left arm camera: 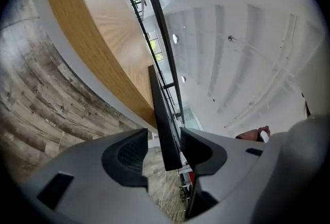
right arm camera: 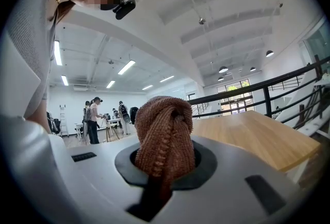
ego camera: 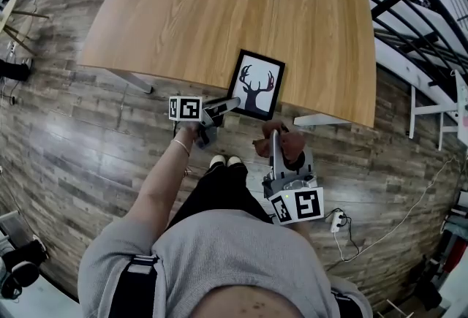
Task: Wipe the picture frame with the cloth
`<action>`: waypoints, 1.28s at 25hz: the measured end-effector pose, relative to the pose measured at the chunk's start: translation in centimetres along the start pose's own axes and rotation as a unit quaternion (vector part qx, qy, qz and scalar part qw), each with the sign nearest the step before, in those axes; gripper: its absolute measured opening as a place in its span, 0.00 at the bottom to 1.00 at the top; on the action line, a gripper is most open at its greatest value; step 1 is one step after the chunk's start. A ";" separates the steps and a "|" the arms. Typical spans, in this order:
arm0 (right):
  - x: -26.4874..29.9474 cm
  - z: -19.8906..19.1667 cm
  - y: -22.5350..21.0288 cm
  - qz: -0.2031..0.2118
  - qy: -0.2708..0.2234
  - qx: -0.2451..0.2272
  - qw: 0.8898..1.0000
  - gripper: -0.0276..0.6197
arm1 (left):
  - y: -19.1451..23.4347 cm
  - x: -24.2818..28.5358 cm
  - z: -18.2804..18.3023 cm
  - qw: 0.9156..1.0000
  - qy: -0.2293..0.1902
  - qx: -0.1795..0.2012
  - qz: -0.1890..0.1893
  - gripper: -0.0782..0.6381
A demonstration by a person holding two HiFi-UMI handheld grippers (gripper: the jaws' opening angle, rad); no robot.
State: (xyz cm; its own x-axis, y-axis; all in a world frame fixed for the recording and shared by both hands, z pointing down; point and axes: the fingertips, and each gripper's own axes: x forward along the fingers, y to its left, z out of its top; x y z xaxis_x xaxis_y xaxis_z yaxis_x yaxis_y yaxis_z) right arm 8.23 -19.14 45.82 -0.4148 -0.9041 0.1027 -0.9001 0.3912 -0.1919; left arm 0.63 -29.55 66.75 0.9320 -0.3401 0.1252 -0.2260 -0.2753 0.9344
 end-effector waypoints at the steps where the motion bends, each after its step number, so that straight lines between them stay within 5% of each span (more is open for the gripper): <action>1: 0.0 0.0 0.0 0.001 -0.002 0.000 1.000 0.11 | -0.1 0.4 -0.1 1.000 0.009 0.003 -0.004 0.39; 5: 0.0 -0.1 0.1 0.005 0.003 -0.005 1.000 0.11 | -0.2 1.0 -0.2 1.000 0.025 0.009 -0.014 0.38; 8: -0.1 -0.3 0.1 0.008 0.005 -0.001 1.000 0.11 | -0.7 1.0 -0.1 0.999 0.025 0.005 -0.025 0.25; 13: -0.2 -0.4 -0.1 0.002 0.002 0.007 1.000 0.11 | -3.4 1.3 0.3 0.991 -0.009 -0.066 -0.113 0.22; 15: -0.1 -0.3 -0.1 0.003 0.000 0.007 1.000 0.11 | -3.6 0.9 0.6 0.991 -0.019 -0.075 -0.113 0.19; 18: -0.2 -0.1 -0.1 0.001 -0.004 0.008 1.000 0.11 | -2.5 0.5 0.6 0.997 -0.010 -0.029 -0.073 0.16; 25: -0.7 1.3 -0.2 -0.006 -0.023 0.005 1.000 0.11 | -7.2 0.5 1.9 0.985 -0.053 -0.043 -0.161 0.15; 32: -1.8 6.3 -0.9 -0.013 -0.081 -0.007 0.997 0.11 | -16.1 0.1 5.6 0.964 -0.098 0.035 -0.244 0.15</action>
State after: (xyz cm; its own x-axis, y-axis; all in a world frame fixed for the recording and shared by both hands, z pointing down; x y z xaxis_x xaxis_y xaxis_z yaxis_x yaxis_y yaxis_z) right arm 10.60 -18.98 39.62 -0.3649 -0.9296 -0.0523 -0.9126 0.3683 -0.1779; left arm 2.80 -30.24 49.83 0.8627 -0.3155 -0.3953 0.2007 -0.5038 0.8402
